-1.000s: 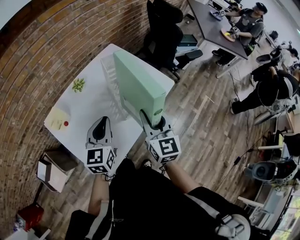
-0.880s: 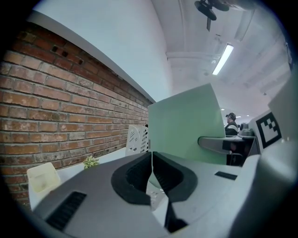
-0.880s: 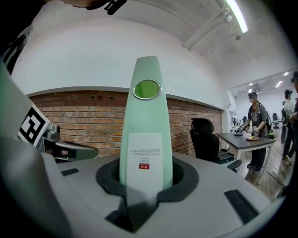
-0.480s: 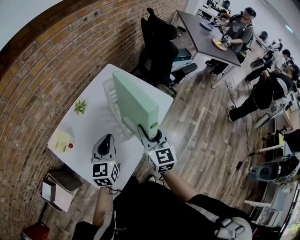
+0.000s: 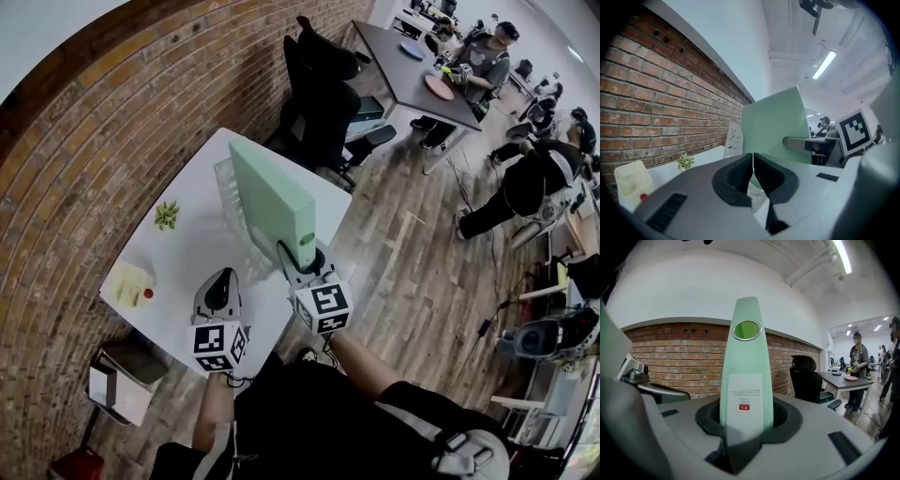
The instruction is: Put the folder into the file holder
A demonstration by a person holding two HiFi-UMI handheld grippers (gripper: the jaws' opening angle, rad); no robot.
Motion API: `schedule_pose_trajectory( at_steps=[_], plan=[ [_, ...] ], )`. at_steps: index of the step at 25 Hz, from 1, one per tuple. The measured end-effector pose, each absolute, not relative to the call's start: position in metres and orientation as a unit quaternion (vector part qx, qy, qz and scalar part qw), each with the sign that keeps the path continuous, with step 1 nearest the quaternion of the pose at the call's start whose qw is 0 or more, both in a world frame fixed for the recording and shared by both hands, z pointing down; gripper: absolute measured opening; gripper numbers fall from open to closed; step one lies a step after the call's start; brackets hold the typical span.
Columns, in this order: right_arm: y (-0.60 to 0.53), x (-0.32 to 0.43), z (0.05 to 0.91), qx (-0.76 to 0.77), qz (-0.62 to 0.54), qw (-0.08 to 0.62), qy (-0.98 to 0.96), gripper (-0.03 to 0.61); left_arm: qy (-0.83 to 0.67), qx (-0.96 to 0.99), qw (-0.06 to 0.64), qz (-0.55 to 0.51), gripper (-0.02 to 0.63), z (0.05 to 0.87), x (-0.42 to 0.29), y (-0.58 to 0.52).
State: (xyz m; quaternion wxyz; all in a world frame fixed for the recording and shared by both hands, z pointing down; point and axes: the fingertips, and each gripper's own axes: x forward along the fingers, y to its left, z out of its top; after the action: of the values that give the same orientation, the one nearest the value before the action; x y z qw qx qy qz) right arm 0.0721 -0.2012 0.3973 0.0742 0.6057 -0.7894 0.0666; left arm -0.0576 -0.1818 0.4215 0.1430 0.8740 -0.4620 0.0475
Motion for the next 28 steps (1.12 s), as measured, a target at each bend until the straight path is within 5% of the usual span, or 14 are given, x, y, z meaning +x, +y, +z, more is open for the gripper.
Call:
schedule_pose_trajectory(
  at_steps=[22, 28],
  plan=[
    [-0.224, 0.062, 0.401, 0.595, 0.095, 0.134, -0.787, 0.189, -0.438, 0.883, 0.164, 0.032, 0.028, 0.426, -0.061, -0.184],
    [-0.223, 0.056, 0.393, 0.578, 0.098, 0.171, -0.792, 0.241, -0.434, 0.883, 0.178, 0.028, 0.028, 0.434, -0.070, -0.186]
  ],
)
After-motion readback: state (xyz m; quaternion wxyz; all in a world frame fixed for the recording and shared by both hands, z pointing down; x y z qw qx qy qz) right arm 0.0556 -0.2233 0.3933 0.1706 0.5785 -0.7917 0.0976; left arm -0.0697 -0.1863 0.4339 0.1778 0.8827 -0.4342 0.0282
